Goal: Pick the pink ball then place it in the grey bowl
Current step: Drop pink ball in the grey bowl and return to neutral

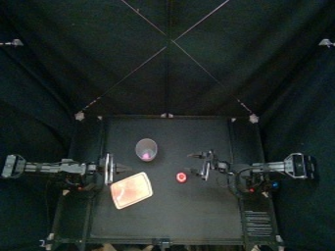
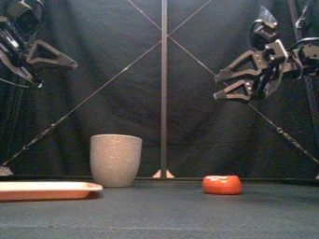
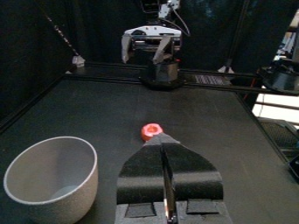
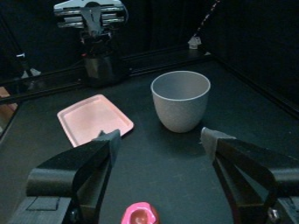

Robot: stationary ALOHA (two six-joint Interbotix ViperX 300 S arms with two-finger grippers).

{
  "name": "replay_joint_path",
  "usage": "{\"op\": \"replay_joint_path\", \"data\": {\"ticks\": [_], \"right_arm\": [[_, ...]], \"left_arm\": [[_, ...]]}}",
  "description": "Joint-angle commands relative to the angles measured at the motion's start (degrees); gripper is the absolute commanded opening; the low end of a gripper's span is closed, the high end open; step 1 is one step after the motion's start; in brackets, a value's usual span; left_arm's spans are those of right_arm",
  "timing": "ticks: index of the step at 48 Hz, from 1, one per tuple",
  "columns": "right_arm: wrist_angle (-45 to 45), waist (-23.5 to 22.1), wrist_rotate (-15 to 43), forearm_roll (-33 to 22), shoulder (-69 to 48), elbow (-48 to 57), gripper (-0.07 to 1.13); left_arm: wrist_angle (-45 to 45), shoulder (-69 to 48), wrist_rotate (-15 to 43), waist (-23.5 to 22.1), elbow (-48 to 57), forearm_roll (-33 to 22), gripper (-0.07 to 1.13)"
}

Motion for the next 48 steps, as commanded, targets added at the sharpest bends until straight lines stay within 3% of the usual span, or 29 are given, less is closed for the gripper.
{"op": "replay_joint_path", "data": {"ticks": [1,48], "right_arm": [[-0.2,0.3,-0.1,-0.1,-0.8,-1.1,1.05],[-0.2,0.2,0.0,0.1,-0.7,-1.5,1.05]], "left_arm": [[-0.5,0.1,0.0,0.1,-1.0,-0.1,0.07],[-0.4,0.0,-0.4,0.1,1.1,-1.1,0.07]]}}
